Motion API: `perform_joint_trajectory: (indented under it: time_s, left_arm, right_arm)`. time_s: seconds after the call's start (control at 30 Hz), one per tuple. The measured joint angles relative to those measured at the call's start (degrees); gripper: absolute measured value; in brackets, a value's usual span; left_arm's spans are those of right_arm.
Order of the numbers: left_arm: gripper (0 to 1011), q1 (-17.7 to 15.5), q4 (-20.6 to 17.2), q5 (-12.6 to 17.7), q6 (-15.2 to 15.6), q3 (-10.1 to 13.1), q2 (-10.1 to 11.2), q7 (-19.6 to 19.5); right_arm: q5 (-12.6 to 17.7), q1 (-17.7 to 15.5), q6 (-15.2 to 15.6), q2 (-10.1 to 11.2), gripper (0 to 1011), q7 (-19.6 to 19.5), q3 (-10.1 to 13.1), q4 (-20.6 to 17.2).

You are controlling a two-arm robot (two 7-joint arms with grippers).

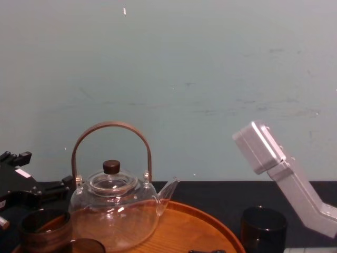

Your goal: Pick up the glass from the table and place it on the tray.

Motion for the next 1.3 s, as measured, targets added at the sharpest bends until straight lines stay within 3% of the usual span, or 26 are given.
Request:
perform_joint_trajectory:
  time_s: [0.2, 0.37, 0.67, 1.3]
  left_arm:
    - [1001, 0.00, 0.00, 0.00, 0.00, 0.00, 0.00, 0.00]
    - [1001, 0.00, 0.00, 0.00, 0.00, 0.00, 0.00, 0.00]
    - [1001, 0.00, 0.00, 0.00, 0.00, 0.00, 0.00, 0.00]
    - [1001, 0.00, 0.00, 0.00, 0.00, 0.00, 0.00, 0.00]
  right_arm:
    - [-0.02, 0.00, 0.02, 0.01, 906, 0.00, 0.01, 0.00]
    - [-0.12, -0.03, 0.22, 0.06, 999, 0.00, -0.01, 0.03]
    - [-0.03, -0.08, -0.20, 0.24, 1002, 0.15, 0.23, -0.23]
    - [0.21, -1.86, -2.23, 3.00, 1002, -0.26, 1.80, -6.10]
